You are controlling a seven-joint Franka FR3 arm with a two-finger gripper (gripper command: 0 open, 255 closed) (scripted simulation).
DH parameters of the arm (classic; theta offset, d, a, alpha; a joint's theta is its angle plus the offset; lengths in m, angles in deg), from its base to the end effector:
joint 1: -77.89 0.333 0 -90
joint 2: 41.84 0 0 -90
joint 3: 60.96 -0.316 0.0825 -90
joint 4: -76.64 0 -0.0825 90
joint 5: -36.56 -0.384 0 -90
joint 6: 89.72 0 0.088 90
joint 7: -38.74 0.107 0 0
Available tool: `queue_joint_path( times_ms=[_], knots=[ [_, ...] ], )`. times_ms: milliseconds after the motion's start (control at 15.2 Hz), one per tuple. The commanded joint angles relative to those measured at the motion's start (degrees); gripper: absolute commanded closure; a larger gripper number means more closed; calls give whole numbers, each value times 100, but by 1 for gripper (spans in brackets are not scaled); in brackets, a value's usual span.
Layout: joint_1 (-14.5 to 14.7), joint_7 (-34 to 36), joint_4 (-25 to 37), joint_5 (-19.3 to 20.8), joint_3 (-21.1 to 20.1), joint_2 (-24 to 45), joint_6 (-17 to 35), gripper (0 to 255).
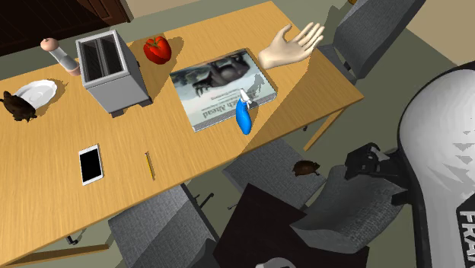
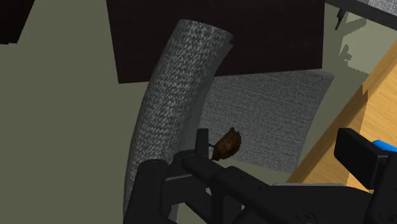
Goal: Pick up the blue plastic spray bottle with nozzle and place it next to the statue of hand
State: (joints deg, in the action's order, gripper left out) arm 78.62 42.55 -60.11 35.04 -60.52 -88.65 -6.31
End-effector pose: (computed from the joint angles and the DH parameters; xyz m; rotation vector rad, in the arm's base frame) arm 0.2852 0.0039 0.5761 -3.1073 0.0888 0.1791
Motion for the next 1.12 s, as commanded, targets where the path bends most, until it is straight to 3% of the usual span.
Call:
queue_joint_path(
  times_ms=[0,528,1056],
  knots=[
    [0,0,0,0,0,0,0,0],
    [629,-705,-962,-375,-177,347,2047,0],
    [1340,-1504,-1466,-827,-396,1224,4168,0]
  ],
)
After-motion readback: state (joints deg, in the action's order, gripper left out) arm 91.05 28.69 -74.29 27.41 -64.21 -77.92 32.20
